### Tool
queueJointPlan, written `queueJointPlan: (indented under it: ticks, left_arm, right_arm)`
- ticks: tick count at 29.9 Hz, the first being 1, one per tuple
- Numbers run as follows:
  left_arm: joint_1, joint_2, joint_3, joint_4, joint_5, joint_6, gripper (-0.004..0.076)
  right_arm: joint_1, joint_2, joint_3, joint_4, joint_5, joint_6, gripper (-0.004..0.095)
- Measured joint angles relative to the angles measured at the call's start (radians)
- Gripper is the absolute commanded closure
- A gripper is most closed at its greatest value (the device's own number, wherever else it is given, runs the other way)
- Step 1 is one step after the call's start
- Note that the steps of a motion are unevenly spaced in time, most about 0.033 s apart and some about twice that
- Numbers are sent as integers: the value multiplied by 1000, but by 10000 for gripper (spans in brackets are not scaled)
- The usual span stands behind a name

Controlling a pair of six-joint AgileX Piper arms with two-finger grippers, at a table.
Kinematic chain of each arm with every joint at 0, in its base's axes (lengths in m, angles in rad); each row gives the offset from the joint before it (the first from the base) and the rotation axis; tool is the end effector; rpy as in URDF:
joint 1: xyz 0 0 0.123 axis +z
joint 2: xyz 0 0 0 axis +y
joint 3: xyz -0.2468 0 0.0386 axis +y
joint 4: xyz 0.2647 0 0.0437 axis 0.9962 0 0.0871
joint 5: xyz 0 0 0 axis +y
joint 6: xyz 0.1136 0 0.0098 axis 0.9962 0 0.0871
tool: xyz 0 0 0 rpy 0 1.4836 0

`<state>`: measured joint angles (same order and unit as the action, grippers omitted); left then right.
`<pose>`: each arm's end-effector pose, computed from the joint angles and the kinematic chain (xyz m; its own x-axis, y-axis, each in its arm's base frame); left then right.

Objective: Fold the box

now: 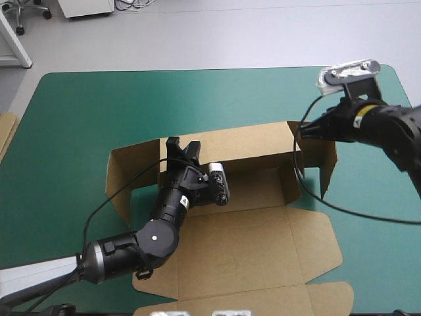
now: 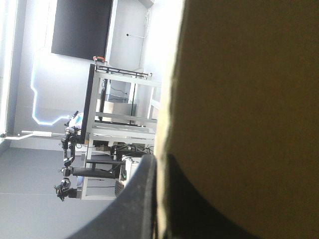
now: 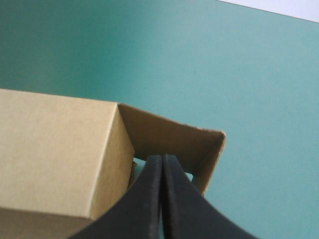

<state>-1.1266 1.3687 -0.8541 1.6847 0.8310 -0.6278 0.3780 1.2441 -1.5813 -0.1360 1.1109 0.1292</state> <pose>0.2106 -0.2476 0.2572 0.2230 0.9480 -0.2269 0.2537 0.1682 0.9525 0.2657 0.0906 0.4264 -0.6041 -0.1668 -0.7792 -0.2379 0.9710 -0.0233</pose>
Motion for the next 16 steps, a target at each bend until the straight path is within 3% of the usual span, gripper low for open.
queueJointPlan:
  ticks: [10,16]
  left_arm:
    - [0,0,0,0,1,0,734]
    - [0,0,0,0,4,0,734]
  right_arm:
    - [-256,336,-330,220,132,-96,928]
    - [-383,498,-384,418,134,-140,928]
